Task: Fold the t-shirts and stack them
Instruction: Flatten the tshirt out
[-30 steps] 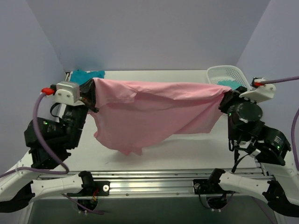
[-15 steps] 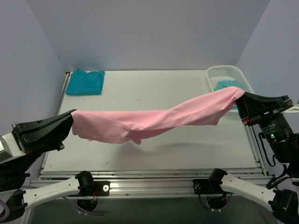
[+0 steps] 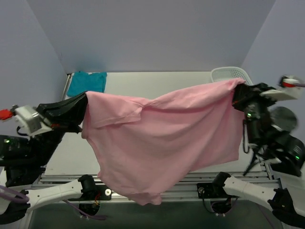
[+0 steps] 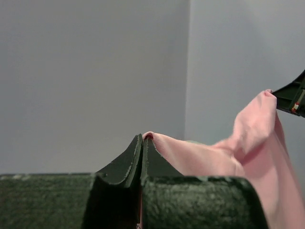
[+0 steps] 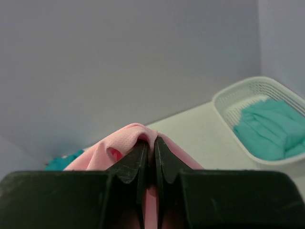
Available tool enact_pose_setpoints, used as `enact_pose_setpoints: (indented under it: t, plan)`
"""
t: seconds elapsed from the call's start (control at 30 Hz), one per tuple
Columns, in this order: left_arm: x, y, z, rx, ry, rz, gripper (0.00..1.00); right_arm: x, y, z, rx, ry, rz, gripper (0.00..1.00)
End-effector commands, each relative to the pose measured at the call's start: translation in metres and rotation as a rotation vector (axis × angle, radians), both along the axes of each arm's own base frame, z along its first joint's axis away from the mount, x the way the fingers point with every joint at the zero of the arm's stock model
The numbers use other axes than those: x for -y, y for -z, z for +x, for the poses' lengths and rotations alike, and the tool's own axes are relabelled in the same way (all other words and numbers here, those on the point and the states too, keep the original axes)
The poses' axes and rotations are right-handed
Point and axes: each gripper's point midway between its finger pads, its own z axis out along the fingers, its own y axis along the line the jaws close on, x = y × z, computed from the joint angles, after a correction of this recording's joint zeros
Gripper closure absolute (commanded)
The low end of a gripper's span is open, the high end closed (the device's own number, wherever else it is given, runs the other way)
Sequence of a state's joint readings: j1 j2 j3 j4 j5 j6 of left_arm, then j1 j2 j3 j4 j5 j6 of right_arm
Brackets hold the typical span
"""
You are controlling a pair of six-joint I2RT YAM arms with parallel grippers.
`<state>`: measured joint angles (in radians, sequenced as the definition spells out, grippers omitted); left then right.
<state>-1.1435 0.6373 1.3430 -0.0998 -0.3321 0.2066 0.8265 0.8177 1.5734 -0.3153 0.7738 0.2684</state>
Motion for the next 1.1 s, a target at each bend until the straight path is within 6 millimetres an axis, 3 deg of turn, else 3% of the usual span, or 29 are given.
enact_pose_setpoints:
  t: [0.0,0.03,0.1,0.13,0.17,0.2,0.23,0.27,0.33,0.37,0.4,0.43,0.47,0.5,0.53,0.6,0.63,0.67,0.7,0.73,0.77,0.8,0.83,0.9,0.97,1.07]
  plan:
    - [0.005,0.035,0.056,-0.162,-0.289,0.051,0.98,-0.014,0.096,0.055,-0.258,0.332,-0.162,1.0]
    - [0.021,0.061,0.073,-0.203,-0.351,0.11,0.98,-0.023,0.123,0.07,-0.315,0.37,-0.217,1.0]
    - [0.038,0.082,0.089,-0.22,-0.396,0.157,0.98,-0.025,0.172,0.094,-0.396,0.418,-0.207,1.0]
    - [0.052,0.101,0.104,-0.247,-0.431,0.202,0.98,-0.042,0.202,0.114,-0.444,0.379,-0.206,1.0]
    - [0.049,0.122,0.125,-0.284,-0.491,0.231,0.98,-0.045,0.238,0.122,-0.502,0.371,-0.23,1.0]
    - [0.05,0.138,0.139,-0.339,-0.494,0.196,0.98,-0.044,0.259,0.132,-0.536,0.384,-0.229,1.0]
    - [0.065,0.157,0.155,-0.362,-0.434,0.219,0.98,-0.053,0.288,0.146,-0.575,0.382,-0.24,1.0]
    - [0.045,0.193,0.187,-0.457,-0.482,0.167,0.98,-0.053,0.307,0.152,-0.6,0.396,-0.253,1.0]
    - [0.049,0.235,0.226,-0.518,-0.43,0.143,0.98,-0.05,0.351,0.17,-0.656,0.448,-0.28,1.0]
    - [0.04,0.261,0.245,-0.566,-0.46,0.136,0.98,-0.047,0.364,0.175,-0.673,0.466,-0.293,1.0]
    - [0.017,0.29,0.267,-0.626,-0.528,0.11,0.98,-0.045,0.374,0.182,-0.684,0.482,-0.297,1.0]
    - [0.014,0.33,0.294,-0.691,-0.564,0.134,0.98,-0.037,0.396,0.193,-0.715,0.513,-0.309,1.0]
    - [0.009,0.349,0.308,-0.735,-0.581,0.142,0.98,-0.036,0.406,0.199,-0.73,0.511,-0.308,1.0]
    - [0.0,0.35,0.325,-0.748,-0.61,0.117,0.98,-0.032,0.414,0.205,-0.741,0.522,-0.311,1.0]
    - [-0.002,0.379,0.34,-0.792,-0.644,0.14,0.98,-0.031,0.424,0.215,-0.754,0.533,-0.314,1.0]
    - [-0.004,0.391,0.358,-0.805,-0.675,0.142,0.98,-0.022,0.43,0.226,-0.755,0.56,-0.308,1.0]
    - [-0.005,0.401,0.374,-0.823,-0.7,0.142,0.98,-0.019,0.442,0.231,-0.774,0.57,-0.323,1.0]
    - [-0.006,0.405,0.381,-0.834,-0.707,0.133,0.97,-0.016,0.438,0.24,-0.765,0.586,-0.31,0.9]
    - [-0.007,0.409,0.389,-0.843,-0.705,0.127,0.92,-0.014,0.441,0.243,-0.767,0.6,-0.313,0.73]
    - [-0.011,0.428,0.398,-0.884,-0.703,0.142,0.85,-0.012,0.449,0.248,-0.774,0.609,-0.316,0.57]
    - [-0.01,0.422,0.408,-0.877,-0.694,0.116,0.66,-0.012,0.448,0.254,-0.764,0.616,-0.307,0.2]
    - [-0.01,0.425,0.413,-0.88,-0.688,0.115,0.53,-0.009,0.448,0.258,-0.76,0.632,-0.303,0.07]
    - [-0.01,0.435,0.418,-0.892,-0.69,0.119,0.35,-0.006,0.453,0.26,-0.763,0.653,-0.311,0.01]
    - [-0.012,0.434,0.425,-0.882,-0.707,0.102,0.06,-0.005,0.442,0.273,-0.735,0.674,-0.295,0.0]
    - [-0.016,0.431,0.434,-0.868,-0.723,0.084,0.06,-0.005,0.435,0.279,-0.72,0.694,-0.307,0.0]
    - [-0.022,0.422,0.442,-0.858,-0.744,0.068,0.06,-0.009,0.407,0.293,-0.677,0.704,-0.288,0.0]
